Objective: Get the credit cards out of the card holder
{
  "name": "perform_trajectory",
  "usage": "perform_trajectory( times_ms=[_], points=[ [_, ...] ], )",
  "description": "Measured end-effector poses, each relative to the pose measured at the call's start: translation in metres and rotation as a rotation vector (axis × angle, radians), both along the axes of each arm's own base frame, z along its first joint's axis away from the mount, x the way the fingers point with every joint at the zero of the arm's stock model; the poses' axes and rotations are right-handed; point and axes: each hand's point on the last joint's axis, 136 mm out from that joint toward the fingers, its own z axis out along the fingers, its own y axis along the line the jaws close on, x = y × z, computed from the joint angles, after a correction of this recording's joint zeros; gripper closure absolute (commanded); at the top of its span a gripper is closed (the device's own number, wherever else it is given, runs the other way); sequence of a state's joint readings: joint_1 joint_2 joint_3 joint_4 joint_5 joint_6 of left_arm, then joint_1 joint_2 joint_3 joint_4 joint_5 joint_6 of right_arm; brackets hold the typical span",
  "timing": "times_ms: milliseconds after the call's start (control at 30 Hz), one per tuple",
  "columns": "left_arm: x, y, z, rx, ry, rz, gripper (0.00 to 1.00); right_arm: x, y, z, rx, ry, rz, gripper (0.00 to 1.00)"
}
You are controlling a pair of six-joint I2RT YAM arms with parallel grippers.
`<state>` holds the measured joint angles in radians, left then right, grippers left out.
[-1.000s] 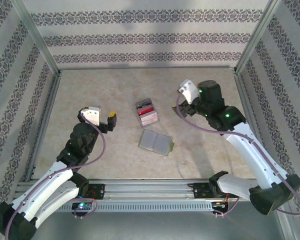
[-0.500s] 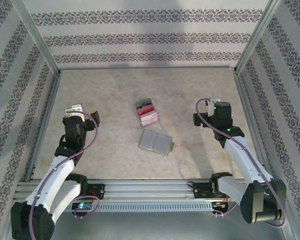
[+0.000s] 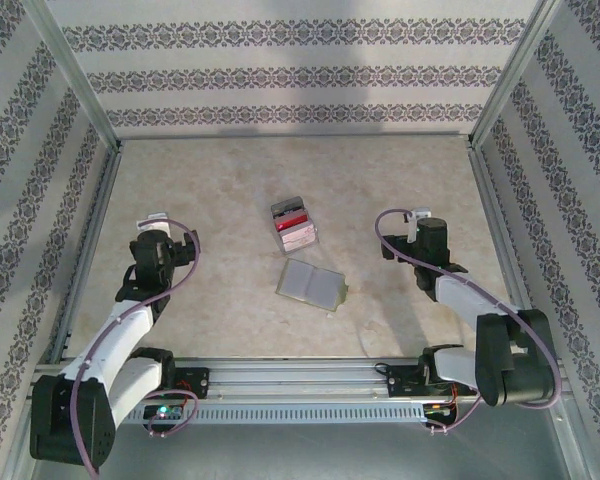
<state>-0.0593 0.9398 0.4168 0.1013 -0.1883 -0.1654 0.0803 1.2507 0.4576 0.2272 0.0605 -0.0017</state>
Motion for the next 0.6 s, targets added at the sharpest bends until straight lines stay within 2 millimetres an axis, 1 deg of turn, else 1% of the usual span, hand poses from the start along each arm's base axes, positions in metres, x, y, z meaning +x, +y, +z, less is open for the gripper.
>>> perform_trajectory(
  times_ms=[167, 267, 367, 467, 600],
  points=[
    [0.002, 0.003, -0.009, 0.001, 0.016, 0.009, 0.00, 0.017, 0.003, 0.017, 0.013, -0.117, 0.006, 0.02],
    [0.002, 0.004, -0.013, 0.001, 0.022, 0.011, 0.00, 0.023, 0.006, 0.025, 0.016, -0.190, 0.019, 0.02],
    [0.001, 0.007, -0.017, 0.002, 0.024, 0.020, 0.00, 0.027, 0.014, 0.026, -0.003, -0.233, 0.058, 0.02],
    [0.001, 0.009, -0.021, 0.005, 0.032, 0.026, 0.00, 0.032, 0.016, 0.023, -0.013, -0.272, 0.076, 0.02],
    [0.000, 0.014, -0.035, 0.018, 0.059, 0.038, 0.00, 0.028, 0.015, 0.022, -0.004, -0.307, 0.084, 0.02]
  ],
)
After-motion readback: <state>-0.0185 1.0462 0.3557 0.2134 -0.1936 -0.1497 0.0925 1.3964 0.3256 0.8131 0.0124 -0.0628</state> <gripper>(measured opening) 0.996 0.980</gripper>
